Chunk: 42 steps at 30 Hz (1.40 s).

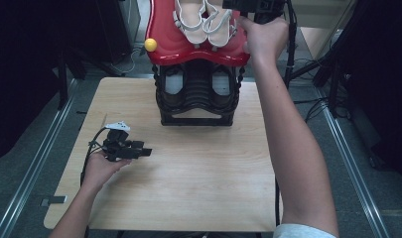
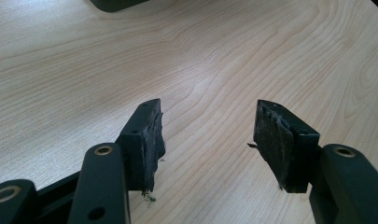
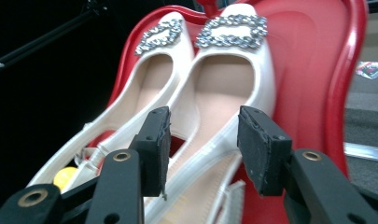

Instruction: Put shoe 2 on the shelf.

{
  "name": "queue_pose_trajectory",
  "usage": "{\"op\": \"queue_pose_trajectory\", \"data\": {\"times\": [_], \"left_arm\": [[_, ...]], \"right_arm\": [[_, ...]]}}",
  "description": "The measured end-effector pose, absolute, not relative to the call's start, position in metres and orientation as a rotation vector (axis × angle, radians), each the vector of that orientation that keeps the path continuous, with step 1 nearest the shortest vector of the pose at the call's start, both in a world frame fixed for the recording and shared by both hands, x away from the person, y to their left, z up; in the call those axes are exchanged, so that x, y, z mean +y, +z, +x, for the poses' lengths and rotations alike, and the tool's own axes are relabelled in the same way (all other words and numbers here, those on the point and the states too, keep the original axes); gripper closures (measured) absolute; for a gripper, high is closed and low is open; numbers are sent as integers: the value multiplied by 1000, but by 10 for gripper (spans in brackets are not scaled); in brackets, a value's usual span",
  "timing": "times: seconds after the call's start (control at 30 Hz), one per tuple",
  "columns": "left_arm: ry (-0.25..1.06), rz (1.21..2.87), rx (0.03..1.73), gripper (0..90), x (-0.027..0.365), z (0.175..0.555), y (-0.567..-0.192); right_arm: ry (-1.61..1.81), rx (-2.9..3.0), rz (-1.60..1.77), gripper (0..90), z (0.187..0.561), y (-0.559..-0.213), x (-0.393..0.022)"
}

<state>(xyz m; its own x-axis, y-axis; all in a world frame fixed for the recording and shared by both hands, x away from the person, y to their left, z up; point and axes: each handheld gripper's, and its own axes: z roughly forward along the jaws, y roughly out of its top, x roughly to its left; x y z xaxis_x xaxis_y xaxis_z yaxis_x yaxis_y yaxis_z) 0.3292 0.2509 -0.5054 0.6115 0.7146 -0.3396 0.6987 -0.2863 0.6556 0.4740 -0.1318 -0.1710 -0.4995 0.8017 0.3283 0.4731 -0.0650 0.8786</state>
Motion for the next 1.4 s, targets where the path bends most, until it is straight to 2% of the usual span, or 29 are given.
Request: {"op": "queue_pose_trajectory", "data": {"times": [0.47,1.13,1.4], "left_arm": [[23,2031,1107,418,248,329,-507],[19,2044,1091,413,248,329,-507],[20,2040,1091,412,246,330,-508]], "right_arm": [[1579,1896,1416,488,474,-192,-170],[1534,1850,1479,459,470,-232,-224],[1527,1838,1504,448,461,-262,-242]]}}
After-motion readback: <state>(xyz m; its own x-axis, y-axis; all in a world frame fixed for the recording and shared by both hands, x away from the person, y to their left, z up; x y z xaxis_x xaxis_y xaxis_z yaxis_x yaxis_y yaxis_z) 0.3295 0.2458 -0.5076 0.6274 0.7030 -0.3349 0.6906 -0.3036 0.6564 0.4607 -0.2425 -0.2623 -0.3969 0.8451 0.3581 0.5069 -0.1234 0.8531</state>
